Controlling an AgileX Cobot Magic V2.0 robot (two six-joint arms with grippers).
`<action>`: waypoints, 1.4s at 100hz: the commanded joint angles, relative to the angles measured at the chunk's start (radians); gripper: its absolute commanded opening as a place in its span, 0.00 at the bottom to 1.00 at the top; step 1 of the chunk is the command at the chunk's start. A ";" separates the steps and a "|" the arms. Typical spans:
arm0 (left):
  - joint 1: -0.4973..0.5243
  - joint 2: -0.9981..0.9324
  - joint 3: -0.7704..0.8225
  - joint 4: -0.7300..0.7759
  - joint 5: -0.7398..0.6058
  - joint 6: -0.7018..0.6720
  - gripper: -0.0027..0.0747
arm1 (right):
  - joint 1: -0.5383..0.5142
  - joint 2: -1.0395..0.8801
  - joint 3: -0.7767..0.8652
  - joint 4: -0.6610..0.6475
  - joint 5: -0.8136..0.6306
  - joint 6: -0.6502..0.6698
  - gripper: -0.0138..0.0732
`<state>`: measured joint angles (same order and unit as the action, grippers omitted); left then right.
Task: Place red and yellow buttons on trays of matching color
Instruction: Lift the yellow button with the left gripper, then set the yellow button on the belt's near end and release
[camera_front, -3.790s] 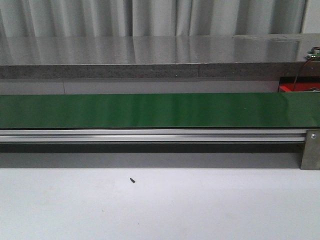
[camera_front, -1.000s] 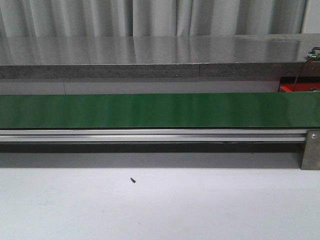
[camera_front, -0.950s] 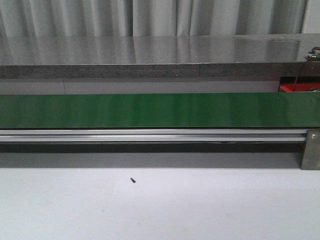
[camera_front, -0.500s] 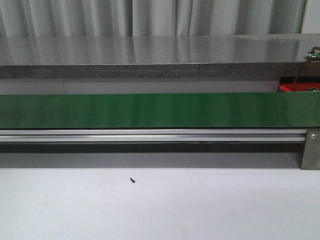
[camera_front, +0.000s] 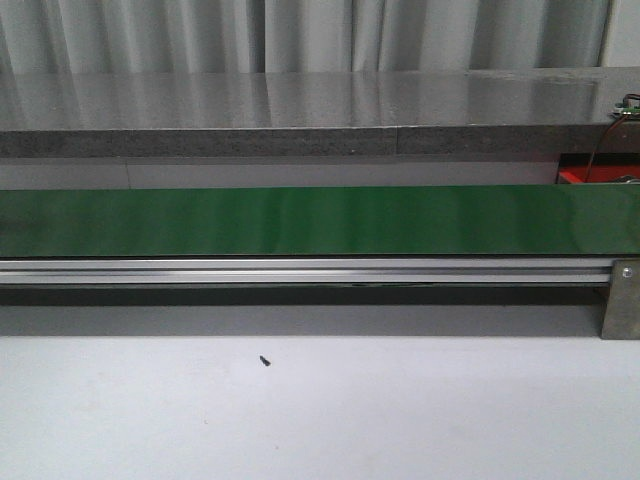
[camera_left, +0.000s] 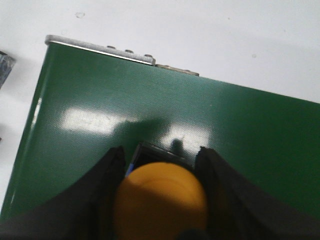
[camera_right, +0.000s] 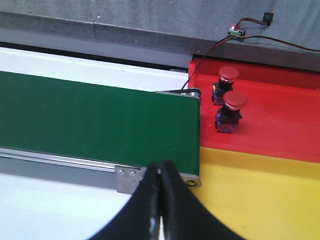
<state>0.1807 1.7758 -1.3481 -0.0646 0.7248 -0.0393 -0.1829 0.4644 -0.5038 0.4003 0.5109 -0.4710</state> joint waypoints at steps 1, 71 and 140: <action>-0.002 -0.034 -0.030 0.006 -0.008 0.018 0.42 | 0.002 0.002 -0.024 0.017 -0.066 -0.002 0.08; 0.004 -0.245 -0.033 -0.019 -0.032 0.032 0.90 | 0.002 0.002 -0.024 0.017 -0.066 -0.002 0.08; 0.466 -0.263 0.044 0.049 -0.147 -0.016 0.90 | 0.002 0.002 -0.024 0.017 -0.066 -0.002 0.08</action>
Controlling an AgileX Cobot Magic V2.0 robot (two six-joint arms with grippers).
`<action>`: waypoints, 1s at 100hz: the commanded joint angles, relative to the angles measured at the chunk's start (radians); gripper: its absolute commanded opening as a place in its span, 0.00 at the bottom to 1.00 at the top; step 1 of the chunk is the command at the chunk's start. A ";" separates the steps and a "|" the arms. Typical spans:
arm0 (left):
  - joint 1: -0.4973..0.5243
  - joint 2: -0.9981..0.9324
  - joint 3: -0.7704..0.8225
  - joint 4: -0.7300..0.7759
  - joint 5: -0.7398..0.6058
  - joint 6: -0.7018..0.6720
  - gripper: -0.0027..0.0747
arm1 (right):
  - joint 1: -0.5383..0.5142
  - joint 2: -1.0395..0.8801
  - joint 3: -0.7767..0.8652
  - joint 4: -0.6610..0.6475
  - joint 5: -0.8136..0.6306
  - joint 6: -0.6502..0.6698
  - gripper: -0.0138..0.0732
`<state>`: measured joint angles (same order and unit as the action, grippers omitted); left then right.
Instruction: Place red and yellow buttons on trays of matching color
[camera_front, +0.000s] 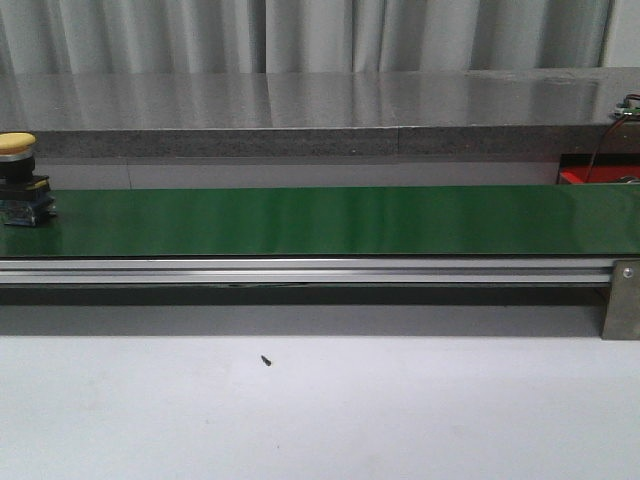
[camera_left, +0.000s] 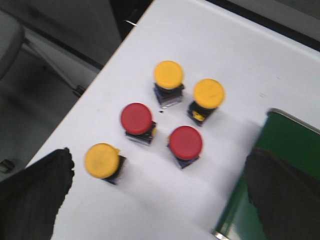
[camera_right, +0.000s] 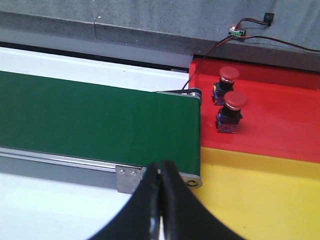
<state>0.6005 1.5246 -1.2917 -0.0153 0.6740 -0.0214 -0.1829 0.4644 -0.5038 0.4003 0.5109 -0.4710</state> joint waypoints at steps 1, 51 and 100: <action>0.049 -0.005 -0.012 0.000 -0.096 -0.039 0.90 | 0.002 0.002 -0.024 0.017 -0.066 -0.002 0.08; 0.072 0.228 -0.016 0.035 -0.171 -0.049 0.90 | 0.002 0.002 -0.024 0.017 -0.066 -0.002 0.08; 0.072 0.327 -0.018 0.093 -0.219 -0.075 0.90 | 0.002 0.002 -0.024 0.017 -0.066 -0.002 0.08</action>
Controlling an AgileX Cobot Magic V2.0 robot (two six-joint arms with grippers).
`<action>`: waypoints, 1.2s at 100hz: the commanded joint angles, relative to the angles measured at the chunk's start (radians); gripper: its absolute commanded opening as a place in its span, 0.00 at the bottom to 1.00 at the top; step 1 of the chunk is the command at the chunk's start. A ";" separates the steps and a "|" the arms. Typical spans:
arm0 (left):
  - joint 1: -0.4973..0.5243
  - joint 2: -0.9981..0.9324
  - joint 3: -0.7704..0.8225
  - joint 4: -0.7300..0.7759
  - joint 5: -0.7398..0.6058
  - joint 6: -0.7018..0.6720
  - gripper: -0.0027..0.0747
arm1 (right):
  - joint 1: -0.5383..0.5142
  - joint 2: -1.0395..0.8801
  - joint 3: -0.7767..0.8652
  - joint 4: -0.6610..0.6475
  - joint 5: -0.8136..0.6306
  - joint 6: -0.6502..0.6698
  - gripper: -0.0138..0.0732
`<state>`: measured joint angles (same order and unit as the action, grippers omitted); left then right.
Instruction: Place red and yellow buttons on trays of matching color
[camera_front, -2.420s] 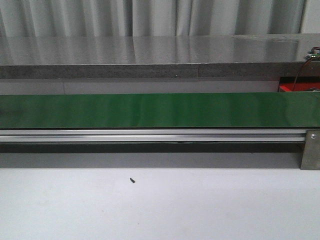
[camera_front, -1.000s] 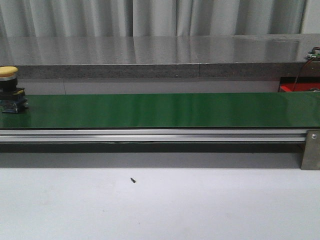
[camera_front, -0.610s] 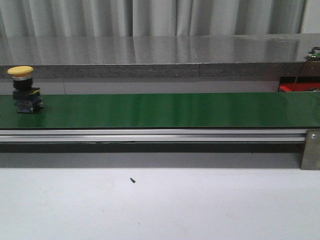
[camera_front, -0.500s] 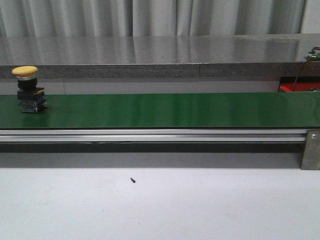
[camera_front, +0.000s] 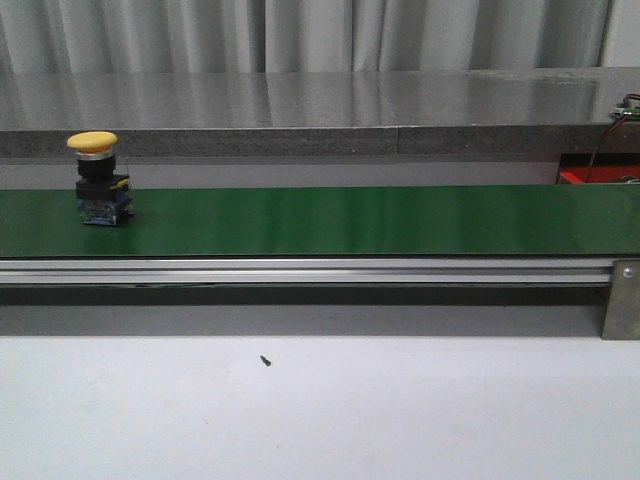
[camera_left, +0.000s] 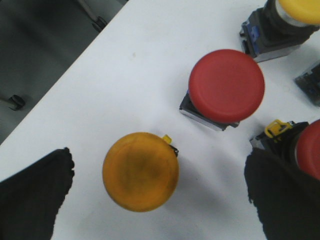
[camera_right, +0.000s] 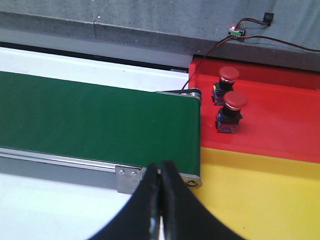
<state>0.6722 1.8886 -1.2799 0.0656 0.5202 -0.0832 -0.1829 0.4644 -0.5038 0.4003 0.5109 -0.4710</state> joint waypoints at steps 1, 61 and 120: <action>0.001 -0.036 -0.030 0.012 -0.067 -0.013 0.90 | 0.002 0.002 -0.024 0.017 -0.066 -0.002 0.08; 0.001 0.005 -0.041 0.019 -0.117 -0.013 0.90 | 0.002 0.002 -0.024 0.017 -0.066 -0.002 0.08; 0.001 0.005 -0.041 0.021 -0.063 -0.013 0.55 | 0.002 0.002 -0.024 0.017 -0.066 -0.002 0.08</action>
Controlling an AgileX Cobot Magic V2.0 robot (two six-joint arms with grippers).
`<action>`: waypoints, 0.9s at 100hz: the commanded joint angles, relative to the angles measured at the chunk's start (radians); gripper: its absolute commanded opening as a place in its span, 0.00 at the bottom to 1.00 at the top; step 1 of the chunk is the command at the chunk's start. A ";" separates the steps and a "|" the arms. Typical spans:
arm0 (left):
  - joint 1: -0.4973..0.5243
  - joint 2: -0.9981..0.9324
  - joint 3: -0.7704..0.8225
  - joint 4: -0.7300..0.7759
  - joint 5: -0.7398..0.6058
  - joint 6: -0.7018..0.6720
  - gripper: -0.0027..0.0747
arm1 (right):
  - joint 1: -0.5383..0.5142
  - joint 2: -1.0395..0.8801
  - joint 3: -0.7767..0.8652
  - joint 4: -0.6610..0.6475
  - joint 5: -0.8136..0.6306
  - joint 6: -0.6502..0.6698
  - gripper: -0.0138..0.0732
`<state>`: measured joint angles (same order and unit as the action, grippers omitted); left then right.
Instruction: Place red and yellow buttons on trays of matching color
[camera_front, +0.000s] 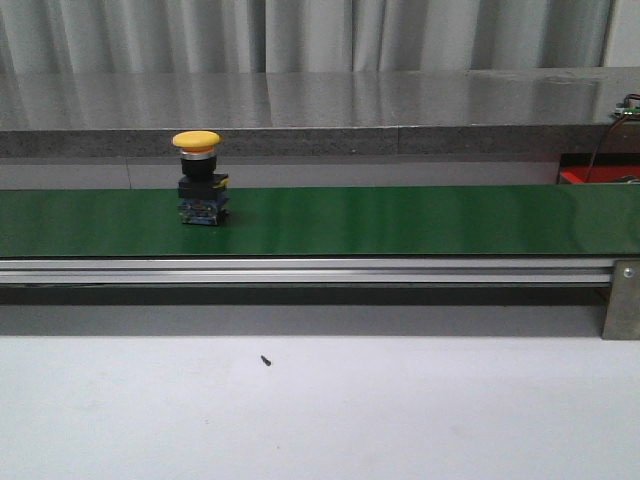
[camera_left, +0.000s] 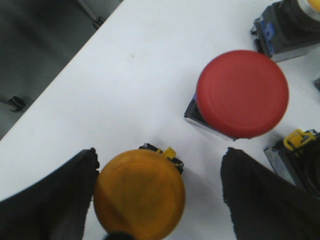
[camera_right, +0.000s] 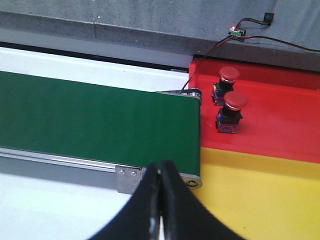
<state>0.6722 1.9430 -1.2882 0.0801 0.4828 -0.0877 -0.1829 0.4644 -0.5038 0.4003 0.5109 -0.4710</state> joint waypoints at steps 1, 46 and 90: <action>0.001 -0.049 -0.032 0.007 -0.026 -0.009 0.54 | 0.002 0.002 -0.024 0.017 -0.066 -0.002 0.08; 0.001 -0.118 -0.032 -0.013 0.009 -0.009 0.27 | 0.002 0.002 -0.024 0.017 -0.066 -0.002 0.08; -0.097 -0.401 -0.032 -0.104 0.128 0.003 0.27 | 0.002 0.002 -0.024 0.017 -0.066 -0.002 0.08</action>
<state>0.6243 1.6328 -1.2897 -0.0055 0.6321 -0.0894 -0.1829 0.4644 -0.5038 0.4003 0.5109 -0.4710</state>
